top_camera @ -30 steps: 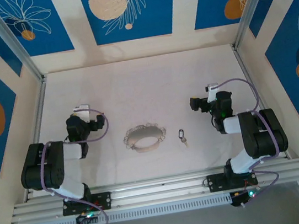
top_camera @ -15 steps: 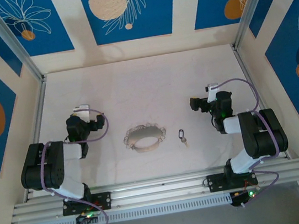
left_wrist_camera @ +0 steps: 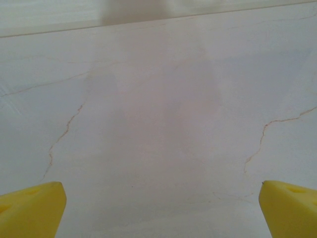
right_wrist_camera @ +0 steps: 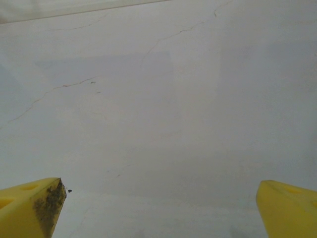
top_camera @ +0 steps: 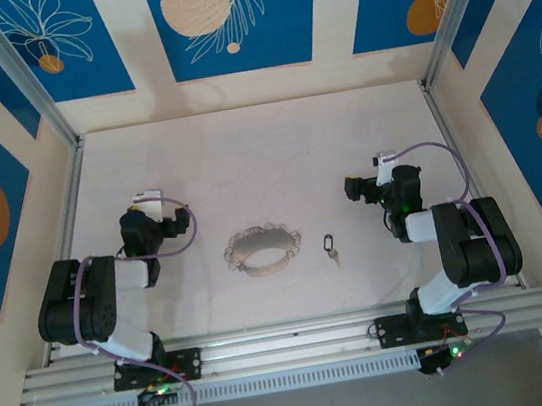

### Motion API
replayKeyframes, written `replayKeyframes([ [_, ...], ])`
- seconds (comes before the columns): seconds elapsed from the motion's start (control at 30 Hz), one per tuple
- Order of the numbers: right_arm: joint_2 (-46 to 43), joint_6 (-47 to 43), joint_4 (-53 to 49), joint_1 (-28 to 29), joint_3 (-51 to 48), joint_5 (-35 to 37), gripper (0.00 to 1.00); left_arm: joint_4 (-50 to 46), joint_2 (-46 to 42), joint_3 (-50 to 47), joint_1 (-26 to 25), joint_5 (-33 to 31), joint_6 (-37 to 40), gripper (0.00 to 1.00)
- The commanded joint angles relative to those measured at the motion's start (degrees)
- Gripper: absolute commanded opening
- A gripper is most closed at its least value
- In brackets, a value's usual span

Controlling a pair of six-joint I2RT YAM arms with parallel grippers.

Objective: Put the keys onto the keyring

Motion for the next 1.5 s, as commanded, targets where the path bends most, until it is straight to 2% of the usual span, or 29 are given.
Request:
replayKeyframes([
  [0.0,-0.7,-0.9,1.6,-0.3,0.8,-0.7,0.99,0.3,-0.2,0.2,0.8,-0.2,-0.1,1.0],
  [0.13,-5.1,-0.3,-5.4,-0.6,2.9,0.0,0.96,-4.5,-3.1,1.6,0.8,-3.5,-1.3,1.0],
  [0.3,-11.2,1.0,-17.1,-0.6,7.4,1.2,0.95,-13.0,-7.6,4.2,0.8,-2.7,-0.7,1.0],
  [0.4,-14.9,5.9,-24.3,-1.1,11.1,2.9,0.99,-18.7,-11.0,6.5,0.8,-3.3,-0.9,1.0],
  [0.5,-18.8,16.9,-32.9,-2.9,14.8,8.8,0.99,-23.8,-14.8,8.9,0.8,-2.2,-1.2,1.0],
  [0.6,-21.3,22.8,-37.6,-6.6,17.3,2.0,0.99,-29.9,-18.6,12.4,0.7,-0.1,-3.4,1.0],
  [0.73,-22.4,22.8,-43.7,-6.0,21.5,-4.4,0.99,-36.3,-23.5,15.9,-0.4,3.3,-8.5,1.0],
  [0.83,-22.0,20.5,-48.1,-2.6,23.6,-9.1,0.99,-41.2,-27.3,17.3,-2.4,4.2,-12.6,1.0],
  [0.93,-21.5,19.1,-52.0,2.2,24.5,-12.6,0.89,-46.0,-30.3,17.8,-4.9,5.2,-16.6,1.0],
  [1.1,-20.7,20.4,-55.6,13.7,22.0,-13.4,0.79,-52.5,-32.4,16.7,-10.8,5.6,-23.4,1.0],
  [1.27,-18.6,25.8,-53.7,22.7,16.6,-13.1,0.69,-53.6,-31.6,12.6,-18.7,5.6,-28.8,0.99],
  [1.47,-15.2,30.8,-48.9,29.1,11.4,-12.3,0.55,-48.8,-29.4,6.1,-26.2,3.6,-35.9,0.99],
])
